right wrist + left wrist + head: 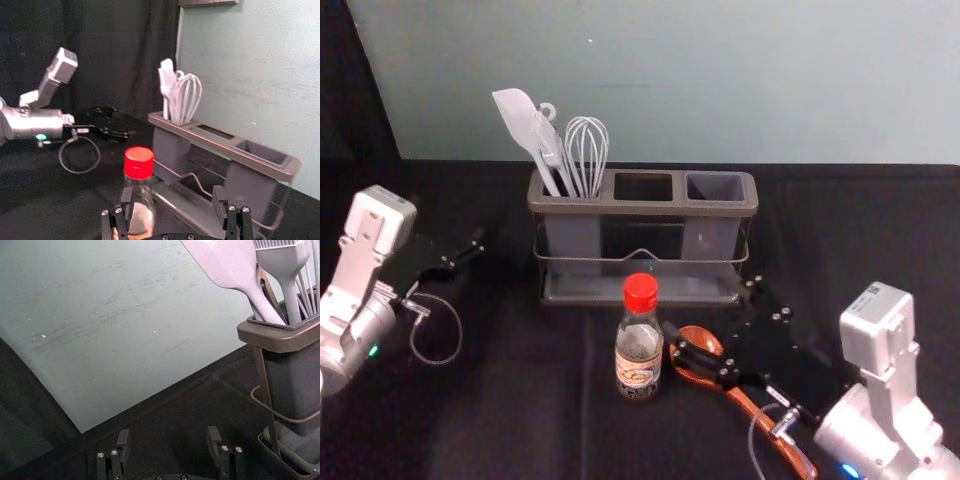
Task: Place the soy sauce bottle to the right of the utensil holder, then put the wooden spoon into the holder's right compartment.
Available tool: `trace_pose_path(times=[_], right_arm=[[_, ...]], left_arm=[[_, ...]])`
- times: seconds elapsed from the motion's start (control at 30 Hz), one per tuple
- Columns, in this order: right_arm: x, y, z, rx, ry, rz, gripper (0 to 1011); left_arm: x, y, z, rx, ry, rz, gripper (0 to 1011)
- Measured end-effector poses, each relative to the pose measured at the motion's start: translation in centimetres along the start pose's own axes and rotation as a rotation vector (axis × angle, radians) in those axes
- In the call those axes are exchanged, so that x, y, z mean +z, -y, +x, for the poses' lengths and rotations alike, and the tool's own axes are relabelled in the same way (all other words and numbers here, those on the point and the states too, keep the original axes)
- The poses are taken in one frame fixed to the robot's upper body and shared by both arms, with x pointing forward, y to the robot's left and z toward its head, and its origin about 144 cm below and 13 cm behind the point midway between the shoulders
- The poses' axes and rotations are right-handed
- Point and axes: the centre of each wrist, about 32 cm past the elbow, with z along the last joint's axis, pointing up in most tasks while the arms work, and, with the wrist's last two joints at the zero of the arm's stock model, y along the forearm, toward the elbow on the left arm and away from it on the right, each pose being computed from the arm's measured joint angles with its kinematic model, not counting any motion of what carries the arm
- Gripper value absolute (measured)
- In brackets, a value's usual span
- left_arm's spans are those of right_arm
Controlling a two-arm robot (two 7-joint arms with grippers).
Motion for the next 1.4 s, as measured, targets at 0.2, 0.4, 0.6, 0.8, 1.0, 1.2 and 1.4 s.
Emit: trace_pose_path(times=[0.2, 0.4, 0.6, 0.8, 1.0, 1.2, 1.4], right_arm=[[0.1, -1.1, -0.2, 0.034, -0.048, 0.031, 1003], [-0.1, -2.2, -0.5, 0.061, -0.087, 0.044, 1003], [-0.4, -3.5, -0.7, 0.083, -0.12, 0.05, 1003], [-0.6, -4.4, -0.8, 0.092, -0.137, 0.057, 1002], [-0.9, -4.9, -0.9, 0.095, -0.141, 0.06, 1003], [-0.9, -5.1, -1.1, 0.092, -0.143, 0.068, 932], [-0.9, -5.0, -1.1, 0.089, -0.139, 0.064, 787]], left_arm=[[0.0, 0.0, 0.0, 0.0, 0.0, 0.0, 1001], [0.0, 0.0, 0.0, 0.0, 0.0, 0.0, 1000], [0.0, 0.0, 0.0, 0.0, 0.0, 0.0, 1000], [0.0, 0.0, 0.0, 0.0, 0.0, 0.0, 1000], [0.0, 0.0, 0.0, 0.0, 0.0, 0.0, 1000], [0.0, 0.0, 0.0, 0.0, 0.0, 0.0, 1000], [0.0, 0.0, 0.0, 0.0, 0.0, 0.0, 1000]])
